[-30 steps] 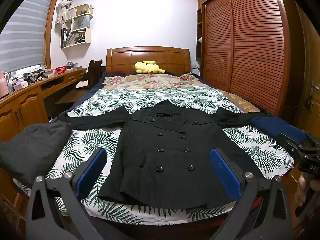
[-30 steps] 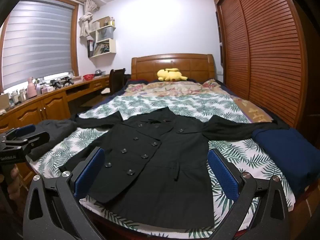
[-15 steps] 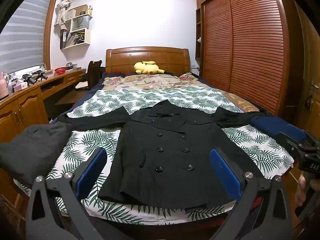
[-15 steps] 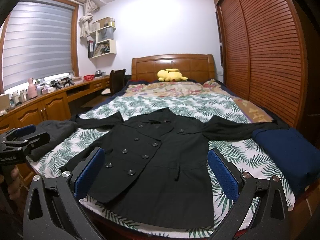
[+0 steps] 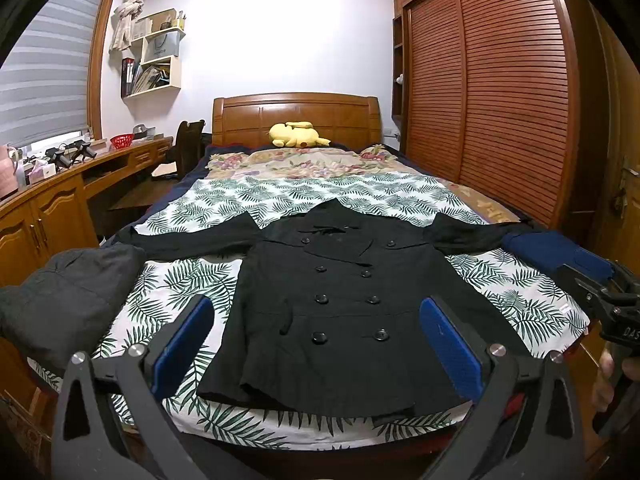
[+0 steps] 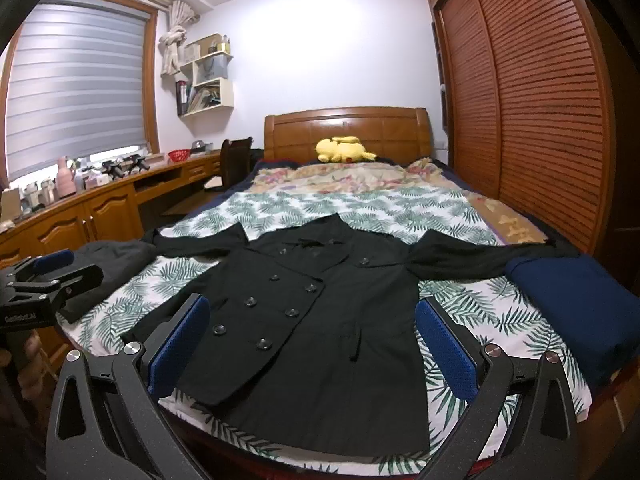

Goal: Fold large clothes

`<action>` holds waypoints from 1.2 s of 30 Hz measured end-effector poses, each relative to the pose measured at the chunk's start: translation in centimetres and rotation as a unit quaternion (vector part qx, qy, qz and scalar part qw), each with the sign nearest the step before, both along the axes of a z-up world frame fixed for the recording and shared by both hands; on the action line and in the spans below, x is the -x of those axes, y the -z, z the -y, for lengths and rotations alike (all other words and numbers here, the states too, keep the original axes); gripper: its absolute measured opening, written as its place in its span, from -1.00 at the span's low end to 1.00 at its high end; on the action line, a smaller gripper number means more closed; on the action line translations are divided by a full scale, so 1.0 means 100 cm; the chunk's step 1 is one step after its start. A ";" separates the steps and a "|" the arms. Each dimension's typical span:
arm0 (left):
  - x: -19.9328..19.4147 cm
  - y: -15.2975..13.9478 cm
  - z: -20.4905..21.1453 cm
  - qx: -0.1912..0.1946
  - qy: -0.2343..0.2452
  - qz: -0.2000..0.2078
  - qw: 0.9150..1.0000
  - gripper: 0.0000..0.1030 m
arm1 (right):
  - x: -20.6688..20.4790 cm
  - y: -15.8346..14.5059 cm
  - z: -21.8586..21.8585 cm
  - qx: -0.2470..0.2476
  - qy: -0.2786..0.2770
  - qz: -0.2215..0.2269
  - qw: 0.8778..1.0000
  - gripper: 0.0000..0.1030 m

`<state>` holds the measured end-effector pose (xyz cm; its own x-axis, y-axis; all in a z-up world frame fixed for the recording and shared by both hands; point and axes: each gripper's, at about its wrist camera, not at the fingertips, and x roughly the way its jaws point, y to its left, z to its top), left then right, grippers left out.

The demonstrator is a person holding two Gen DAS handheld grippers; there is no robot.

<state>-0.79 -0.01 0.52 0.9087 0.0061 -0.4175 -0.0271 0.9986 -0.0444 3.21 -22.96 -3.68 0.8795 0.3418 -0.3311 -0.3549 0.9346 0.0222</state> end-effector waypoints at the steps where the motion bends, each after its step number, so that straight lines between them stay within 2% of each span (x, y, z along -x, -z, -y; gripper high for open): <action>1: 0.000 0.000 0.000 0.000 -0.001 0.000 1.000 1.00 | 0.001 -0.001 -0.001 0.000 0.000 0.000 1.000 1.00; 36: 0.005 -0.003 0.003 -0.001 0.003 0.001 1.000 1.00 | 0.008 -0.006 -0.007 -0.004 -0.004 0.000 1.000 1.00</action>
